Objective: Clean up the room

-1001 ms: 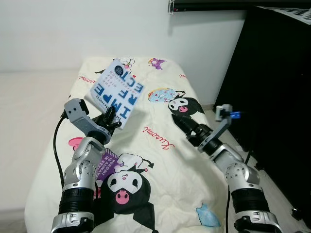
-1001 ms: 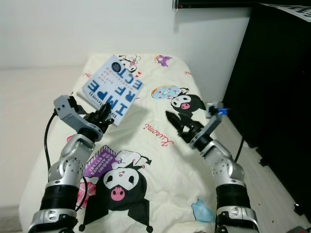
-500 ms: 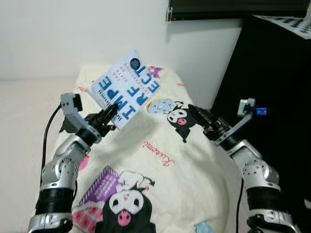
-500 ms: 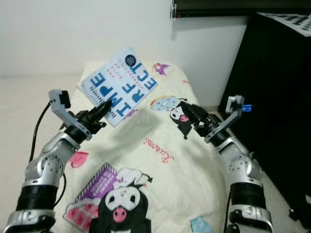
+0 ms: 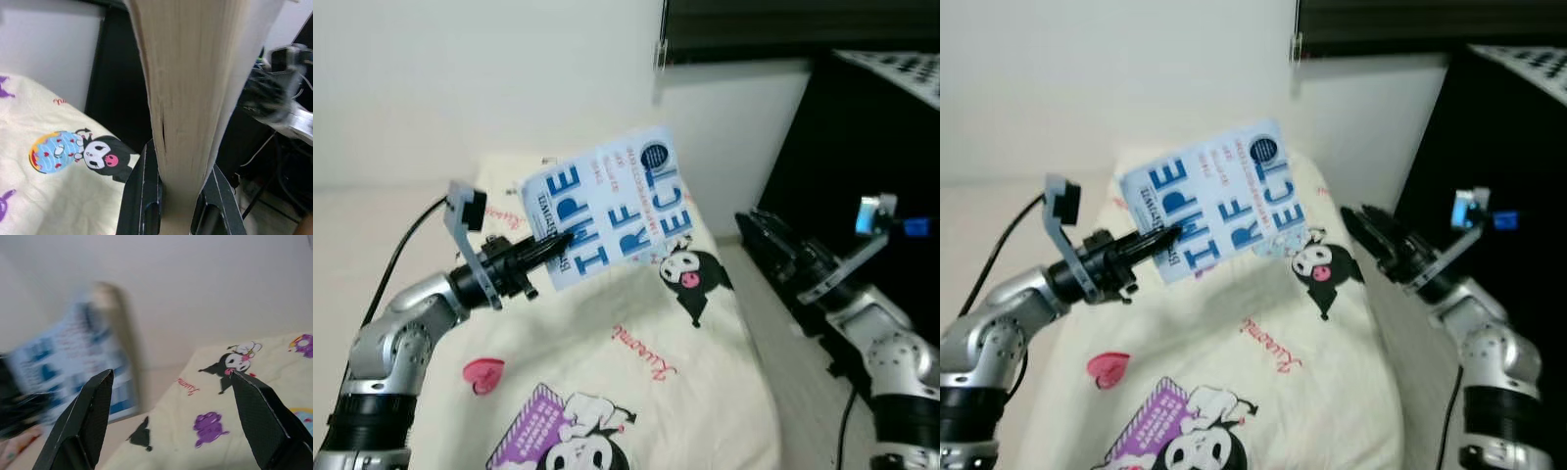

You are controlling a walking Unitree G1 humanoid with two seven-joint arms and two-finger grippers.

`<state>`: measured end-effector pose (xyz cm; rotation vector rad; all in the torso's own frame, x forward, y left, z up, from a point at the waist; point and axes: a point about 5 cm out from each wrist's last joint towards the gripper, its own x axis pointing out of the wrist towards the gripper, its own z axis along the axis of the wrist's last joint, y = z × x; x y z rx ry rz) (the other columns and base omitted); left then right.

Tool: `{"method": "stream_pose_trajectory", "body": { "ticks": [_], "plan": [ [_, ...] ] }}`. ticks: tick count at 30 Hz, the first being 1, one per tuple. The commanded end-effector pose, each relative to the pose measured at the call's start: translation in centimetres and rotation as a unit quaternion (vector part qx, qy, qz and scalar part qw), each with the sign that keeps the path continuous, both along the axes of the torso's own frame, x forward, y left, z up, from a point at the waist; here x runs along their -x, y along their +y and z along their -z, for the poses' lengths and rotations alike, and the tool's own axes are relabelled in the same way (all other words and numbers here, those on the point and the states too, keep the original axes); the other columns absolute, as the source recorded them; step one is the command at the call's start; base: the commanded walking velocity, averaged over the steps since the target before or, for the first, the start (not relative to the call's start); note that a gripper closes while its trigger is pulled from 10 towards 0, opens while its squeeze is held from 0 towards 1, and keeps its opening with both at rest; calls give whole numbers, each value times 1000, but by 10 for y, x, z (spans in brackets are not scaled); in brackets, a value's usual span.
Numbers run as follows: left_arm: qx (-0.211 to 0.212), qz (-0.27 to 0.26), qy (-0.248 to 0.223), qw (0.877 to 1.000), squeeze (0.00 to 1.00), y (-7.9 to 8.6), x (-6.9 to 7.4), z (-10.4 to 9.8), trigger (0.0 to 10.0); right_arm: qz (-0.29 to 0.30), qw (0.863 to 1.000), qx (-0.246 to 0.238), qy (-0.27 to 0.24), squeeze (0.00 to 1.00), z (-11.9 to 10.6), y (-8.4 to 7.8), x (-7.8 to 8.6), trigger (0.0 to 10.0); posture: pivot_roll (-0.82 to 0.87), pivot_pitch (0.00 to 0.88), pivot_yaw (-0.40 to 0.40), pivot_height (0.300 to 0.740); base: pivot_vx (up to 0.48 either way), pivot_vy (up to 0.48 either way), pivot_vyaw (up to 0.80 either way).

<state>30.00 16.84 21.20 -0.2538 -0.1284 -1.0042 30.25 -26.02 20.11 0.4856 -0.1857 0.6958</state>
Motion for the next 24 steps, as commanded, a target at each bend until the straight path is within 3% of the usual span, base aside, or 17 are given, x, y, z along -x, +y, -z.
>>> {"method": "stream_pose_trajectory", "body": {
  "ticks": [1, 11, 17, 24],
  "plan": [
    [-4, -5, 10, 1000, 0, 9, 4, 5, 10000, -29, 1000, -4, 2, 0, 3, 15, -2, 10000, -41, 0, -29, 676, -480, 0, 0],
    [-12, 26, 9, 1000, 0, 8, 11, 2, 10000, -42, 999, 1, 8, 0, 4, 17, 1, 10000, -38, 0, -30, 711, -480, 0, 0],
    [-9, 2, 2, 1000, 0, 1, 5, 2, 10000, 33, 998, 15, 41, 0, 15, 11, -10, 10000, -36, 0, -28, 721, 0, 0, 0],
    [-24, -34, 1, 999, 0, -4, -3, 7, 10000, 27, 998, 12, 51, 0, 20, 18, -11, 10000, -35, 0, -28, 721, 0, 0, 0]
  ]
}}
